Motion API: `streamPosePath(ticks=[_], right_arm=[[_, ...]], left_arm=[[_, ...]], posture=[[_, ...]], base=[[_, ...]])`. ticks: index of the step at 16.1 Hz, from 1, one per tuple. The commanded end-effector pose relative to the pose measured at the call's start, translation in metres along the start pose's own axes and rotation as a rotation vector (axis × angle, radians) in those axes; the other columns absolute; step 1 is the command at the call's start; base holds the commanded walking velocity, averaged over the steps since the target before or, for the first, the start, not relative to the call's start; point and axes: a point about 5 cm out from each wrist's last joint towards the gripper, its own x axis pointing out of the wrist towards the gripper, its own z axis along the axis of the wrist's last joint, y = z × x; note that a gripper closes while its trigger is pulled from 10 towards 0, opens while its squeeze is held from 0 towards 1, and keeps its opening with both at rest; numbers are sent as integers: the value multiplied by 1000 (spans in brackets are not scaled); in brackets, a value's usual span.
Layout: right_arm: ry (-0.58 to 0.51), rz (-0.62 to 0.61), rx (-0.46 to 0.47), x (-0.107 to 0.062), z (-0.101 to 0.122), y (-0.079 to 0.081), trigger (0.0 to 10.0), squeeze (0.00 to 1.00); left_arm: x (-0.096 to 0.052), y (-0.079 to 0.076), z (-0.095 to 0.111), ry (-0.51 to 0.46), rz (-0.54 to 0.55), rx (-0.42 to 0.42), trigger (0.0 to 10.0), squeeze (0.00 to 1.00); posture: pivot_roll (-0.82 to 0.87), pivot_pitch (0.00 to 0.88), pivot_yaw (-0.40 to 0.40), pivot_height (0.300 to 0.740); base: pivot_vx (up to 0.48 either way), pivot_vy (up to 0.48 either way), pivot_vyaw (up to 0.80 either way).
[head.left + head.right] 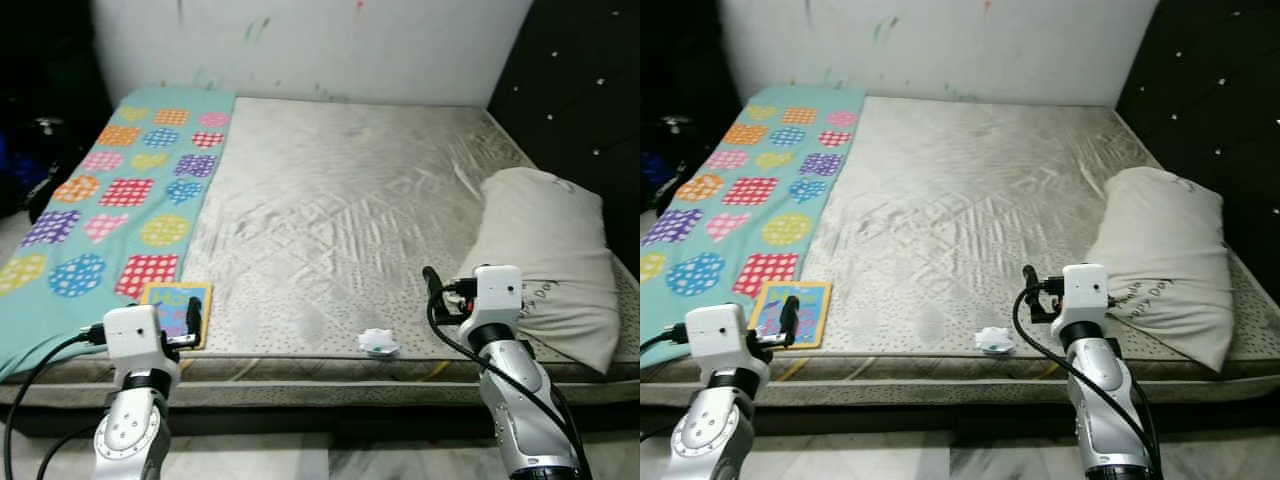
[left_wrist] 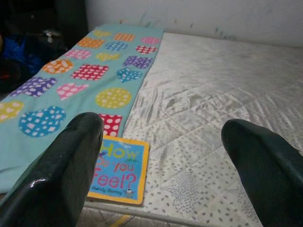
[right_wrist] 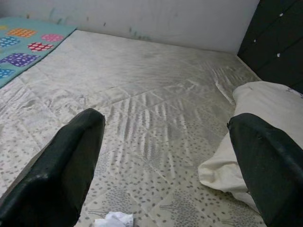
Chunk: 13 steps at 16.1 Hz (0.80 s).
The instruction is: Clean up the room
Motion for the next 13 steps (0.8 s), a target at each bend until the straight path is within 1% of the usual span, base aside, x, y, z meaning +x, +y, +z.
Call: streamPosePath(ticks=[1,7,9,10,11,13], right_arm=[[-16,-7,-11,1,5,-5,10000,0],[-14,3,-14,1,4,-3,10000,0],[-11,21,-7,1,4,-1,10000,0],[-20,43,-31,0,5,0,10000,0],[-21,67,-26,-1,5,4,10000,0],[-17,72,-40,-1,4,7,10000,0]], left_arm=[[0,-5,0,2,-14,8,10000,0],[0,-6,-1,1,-16,12,10000,0],[-1,-5,0,-7,-4,-3,10000,0],[-1,-5,0,-7,-1,-4,10000,0],[-2,-5,-1,-6,1,-4,10000,0],[-2,-5,-2,-5,2,-6,10000,0]], posture=[[-10,0,-60,740],[-6,0,-62,740],[-5,0,-65,740],[-5,0,-65,740],[-6,0,-65,740],[-5,0,-67,740]], base=[[0,-435,0],[0,-416,0],[0,0,0],[0,0,0],[0,0,0],[0,0,0]])
